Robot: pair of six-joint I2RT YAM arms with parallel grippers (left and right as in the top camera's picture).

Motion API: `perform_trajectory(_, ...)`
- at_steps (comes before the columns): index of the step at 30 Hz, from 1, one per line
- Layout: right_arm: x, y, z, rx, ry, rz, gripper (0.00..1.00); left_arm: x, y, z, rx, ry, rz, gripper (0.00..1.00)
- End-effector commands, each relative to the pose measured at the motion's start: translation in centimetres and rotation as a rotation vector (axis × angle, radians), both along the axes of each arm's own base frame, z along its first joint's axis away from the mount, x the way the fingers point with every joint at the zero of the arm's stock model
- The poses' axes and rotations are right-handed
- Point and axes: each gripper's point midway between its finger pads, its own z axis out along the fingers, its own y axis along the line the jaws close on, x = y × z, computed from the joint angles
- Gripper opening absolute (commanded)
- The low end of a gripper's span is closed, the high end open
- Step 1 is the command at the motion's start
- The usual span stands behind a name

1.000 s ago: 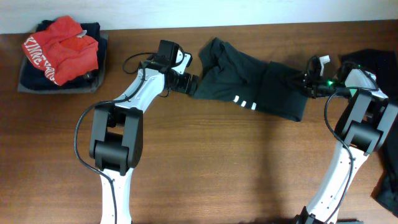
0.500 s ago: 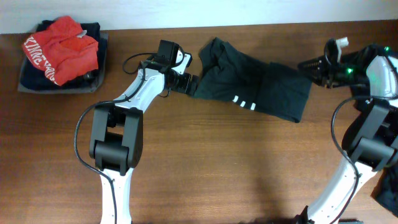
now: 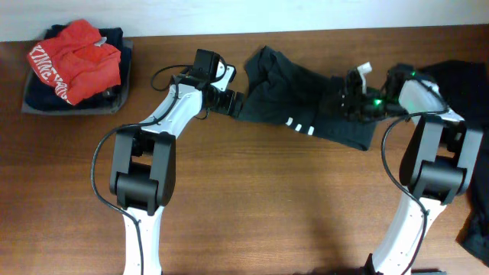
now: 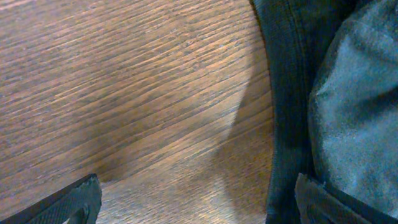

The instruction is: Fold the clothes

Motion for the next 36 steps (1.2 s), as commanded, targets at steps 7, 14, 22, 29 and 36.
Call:
perform_trajectory(7, -2.1, -2.6, -9.4, -0.226, 0.267, -0.152, 0.5, 0.5, -0.2, 2.1, -0.031, -0.033, 0.006, 0.99)
perform_trajectory(14, 0.7, -1.8, 2.1, 0.047, -0.023, -0.112, 0.49, 0.5, -0.2, 2.1, -0.031, -0.032, 0.006, 0.99)
perform_trajectory(22, 0.2, -2.5, 11.1, -0.071, -0.197, -0.143, 0.57, 1.4, -0.6, 2.7, -0.055, -0.08, 0.0, 0.99)
perform_trajectory(29, -3.8, -5.8, 4.8, -0.46, 0.138, -0.218, 0.78, 2.9, -1.5, 4.1, -0.132, -0.148, -0.024, 0.99)
perform_trajectory(36, -5.8, -5.4, 4.0, -0.485, 0.239, -0.187, 0.78, 3.7, -3.0, 7.3, -0.39, -0.197, -0.141, 0.99)
